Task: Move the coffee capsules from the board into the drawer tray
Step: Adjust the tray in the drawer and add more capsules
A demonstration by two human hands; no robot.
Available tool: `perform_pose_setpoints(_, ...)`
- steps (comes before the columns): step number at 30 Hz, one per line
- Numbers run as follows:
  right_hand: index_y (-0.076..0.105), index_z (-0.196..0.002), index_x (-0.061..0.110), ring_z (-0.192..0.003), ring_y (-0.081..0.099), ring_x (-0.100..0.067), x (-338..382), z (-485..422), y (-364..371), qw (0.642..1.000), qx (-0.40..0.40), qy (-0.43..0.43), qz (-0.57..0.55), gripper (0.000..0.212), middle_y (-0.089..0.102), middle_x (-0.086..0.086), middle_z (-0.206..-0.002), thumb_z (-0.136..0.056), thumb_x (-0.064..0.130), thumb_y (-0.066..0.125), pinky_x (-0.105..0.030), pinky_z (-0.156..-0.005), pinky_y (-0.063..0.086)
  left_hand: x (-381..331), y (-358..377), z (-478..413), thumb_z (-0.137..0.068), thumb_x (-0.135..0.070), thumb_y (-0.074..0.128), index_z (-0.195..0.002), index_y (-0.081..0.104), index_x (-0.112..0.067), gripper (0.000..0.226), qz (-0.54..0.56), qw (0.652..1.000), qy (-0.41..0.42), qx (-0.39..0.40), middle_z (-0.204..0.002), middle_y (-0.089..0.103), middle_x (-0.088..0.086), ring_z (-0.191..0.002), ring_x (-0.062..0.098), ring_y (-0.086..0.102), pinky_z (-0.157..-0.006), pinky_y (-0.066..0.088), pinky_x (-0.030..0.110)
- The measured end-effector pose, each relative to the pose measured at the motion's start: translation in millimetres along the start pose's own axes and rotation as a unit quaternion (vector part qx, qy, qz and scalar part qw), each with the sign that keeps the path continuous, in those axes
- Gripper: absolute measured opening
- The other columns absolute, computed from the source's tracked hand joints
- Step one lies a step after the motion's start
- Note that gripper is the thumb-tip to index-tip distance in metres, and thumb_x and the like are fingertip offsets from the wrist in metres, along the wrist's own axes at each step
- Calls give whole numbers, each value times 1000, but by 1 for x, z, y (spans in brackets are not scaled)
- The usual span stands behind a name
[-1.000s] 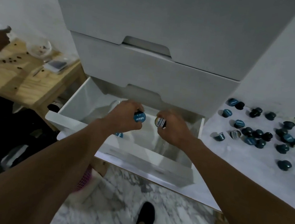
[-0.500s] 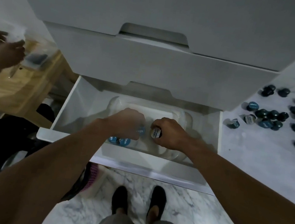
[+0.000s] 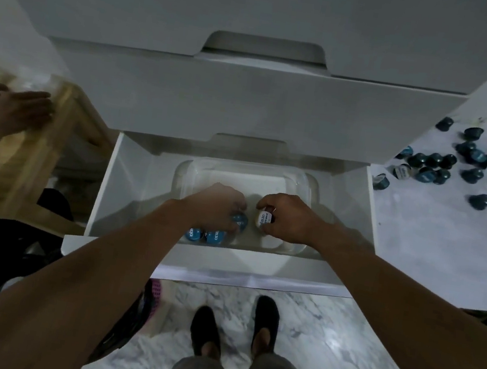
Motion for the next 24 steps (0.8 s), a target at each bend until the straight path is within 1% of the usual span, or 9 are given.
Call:
perform_pose_setpoints(4,66,-110,14,-96,61,-18,-8,0,-1,999,-12,29,-39,25,67,-5,-111,-85,15,64,-23,-79,43,13,-5,-4,-81,-13,67,-99,70,-17,19,71,997,-38,-10,-97,68,-2,-84,8,60,-74,44,17)
perform_pose_setpoints(7,70,-102,14,-88,61,-13,-13,-1,-2,997,-10,46,-66,18,69,-3,-103,-85,14,66,-21,-75,43,16,-4,-5,-80,-10,69,-94,73,-16,15,88,996,-35,5,-91,71,-1,-80,5,61,-72,45,15)
perform_pose_setpoints(9,71,-97,16,-85,61,-10,-12,-2,0,996,1,46,-76,15,70,-2,-99,-83,13,67,-17,-70,44,16,-1,-4,-79,-12,71,-92,74,-16,14,86,996,-28,23,-87,72,-4,-79,4,63,-75,49,18)
perform_pose_setpoints(12,71,-95,17,-84,62,-10,-10,-4,7,995,23,49,-86,14,70,0,-97,-82,13,69,-13,-66,42,17,0,-2,-77,-15,73,-89,75,-17,12,79,996,-27,34,-80,70,-8,-77,3,62,-73,48,17)
perform_pose_setpoints(17,71,-98,15,-82,63,-10,-3,-6,15,994,57,46,-80,16,69,1,-98,-82,15,70,-14,-66,43,17,4,-2,-75,-16,74,-82,75,-18,7,68,996,-31,57,-74,68,-14,-73,-1,61,-66,44,15)
perform_pose_setpoints(21,71,-96,15,-81,65,-12,1,-6,20,993,87,42,-63,15,70,-1,-96,-81,15,71,-13,-62,42,17,7,-3,-74,-17,74,-81,75,-18,6,57,996,-32,68,-75,69,-11,-72,0,61,-63,44,15)
perform_pose_setpoints(24,72,-95,15,-81,66,-13,2,-5,20,994,91,40,-55,14,70,-1,-94,-81,15,70,-14,-62,43,17,7,-2,-75,-17,74,-82,74,-18,7,52,996,-32,65,-79,70,-8,-72,1,60,-62,43,15)
Point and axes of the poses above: each hand's wrist, its own z-axis away from the middle knuckle, its own y-axis out of the palm, x = y × z, the point moved 9 cm from there along -z, towards the middle knuckle
